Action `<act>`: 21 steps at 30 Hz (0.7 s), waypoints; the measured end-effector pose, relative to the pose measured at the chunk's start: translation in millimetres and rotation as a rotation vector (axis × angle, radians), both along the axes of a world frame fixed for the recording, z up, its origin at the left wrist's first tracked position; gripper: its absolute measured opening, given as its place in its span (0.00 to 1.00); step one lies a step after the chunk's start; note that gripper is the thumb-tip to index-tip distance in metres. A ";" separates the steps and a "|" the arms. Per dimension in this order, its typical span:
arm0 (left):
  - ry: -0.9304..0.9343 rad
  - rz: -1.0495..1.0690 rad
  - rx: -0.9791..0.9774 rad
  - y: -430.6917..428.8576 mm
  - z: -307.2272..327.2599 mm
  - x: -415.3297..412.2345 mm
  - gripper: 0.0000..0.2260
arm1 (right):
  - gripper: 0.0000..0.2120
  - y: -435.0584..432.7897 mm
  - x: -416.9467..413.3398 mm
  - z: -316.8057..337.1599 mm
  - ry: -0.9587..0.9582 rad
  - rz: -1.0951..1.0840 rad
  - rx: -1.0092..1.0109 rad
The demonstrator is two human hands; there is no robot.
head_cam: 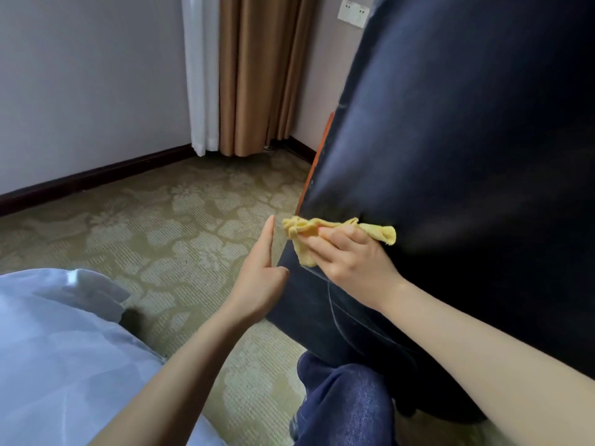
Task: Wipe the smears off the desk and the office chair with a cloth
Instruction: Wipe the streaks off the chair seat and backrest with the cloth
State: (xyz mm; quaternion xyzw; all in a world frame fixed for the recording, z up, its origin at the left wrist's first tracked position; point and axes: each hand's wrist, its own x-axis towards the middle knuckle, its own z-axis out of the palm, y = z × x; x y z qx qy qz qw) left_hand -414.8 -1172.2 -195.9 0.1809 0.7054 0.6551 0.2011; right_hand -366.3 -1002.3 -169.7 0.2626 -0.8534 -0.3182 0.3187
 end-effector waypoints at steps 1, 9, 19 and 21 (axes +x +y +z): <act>0.053 -0.009 -0.030 -1.4 1.5 0.3 0.40 | 0.12 3.3 5.0 -2.9 -0.024 0.008 0.005; 0.795 -0.228 -0.357 -0.7 22.7 -0.2 0.45 | 0.14 36.4 69.0 5.0 -0.187 -0.008 0.036; 1.096 -0.201 -0.611 -3.9 33.8 -15.5 0.46 | 0.10 39.9 88.3 85.5 0.074 -0.011 0.049; 1.066 -0.179 -0.583 -7.0 31.4 -16.2 0.46 | 0.09 30.0 71.8 95.3 0.165 0.015 0.019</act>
